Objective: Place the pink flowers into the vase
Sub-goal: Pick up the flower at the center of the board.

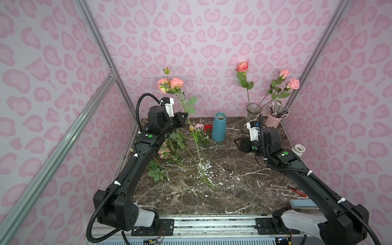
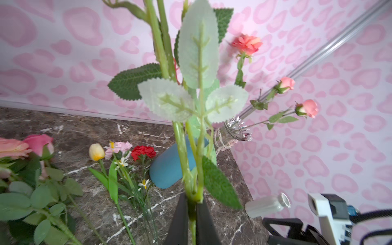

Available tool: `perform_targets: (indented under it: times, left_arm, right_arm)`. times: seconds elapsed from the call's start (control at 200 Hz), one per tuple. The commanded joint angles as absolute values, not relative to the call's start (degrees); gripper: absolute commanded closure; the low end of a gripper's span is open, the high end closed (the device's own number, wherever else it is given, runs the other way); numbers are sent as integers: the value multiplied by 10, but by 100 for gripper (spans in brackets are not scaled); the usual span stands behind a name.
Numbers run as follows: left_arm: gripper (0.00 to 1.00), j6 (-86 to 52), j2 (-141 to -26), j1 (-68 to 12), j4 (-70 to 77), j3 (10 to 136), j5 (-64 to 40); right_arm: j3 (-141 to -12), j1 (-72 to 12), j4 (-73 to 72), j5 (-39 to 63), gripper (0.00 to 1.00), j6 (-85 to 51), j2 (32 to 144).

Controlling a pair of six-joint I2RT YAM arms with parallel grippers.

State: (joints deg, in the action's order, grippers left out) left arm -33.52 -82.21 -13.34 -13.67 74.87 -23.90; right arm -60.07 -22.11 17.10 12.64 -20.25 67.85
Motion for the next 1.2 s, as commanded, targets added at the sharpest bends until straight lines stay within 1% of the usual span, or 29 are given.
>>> perform_targets:
  times: [0.0,0.1,0.285,0.435,0.625,0.885,1.005,1.195]
  left_arm:
    - [96,-320,-823,-134,-50,740,-339]
    - [96,-325,-824,-138,-20,716,-382]
    - [96,-329,-822,-159,10,703,-428]
    - [96,-340,-815,-177,36,687,-443]
    - [96,-375,-810,-181,88,662,-474]
    - [96,-380,-809,-182,99,653,-484]
    - [96,-386,-809,-182,106,650,-488]
    - [96,-389,-812,-184,109,647,-491]
  right_arm:
    - [-620,-235,138,181,41,-196,685]
    - [-627,-240,116,225,42,-201,694]
    - [-633,-248,50,311,45,-225,715]
    - [-647,-260,-1,335,48,-248,742]
    - [-663,-273,-72,364,50,-280,773]
    - [-669,-282,-152,418,52,-323,800]
    - [-680,-292,-166,431,53,-329,814]
    - [-685,-295,-209,451,56,-352,829]
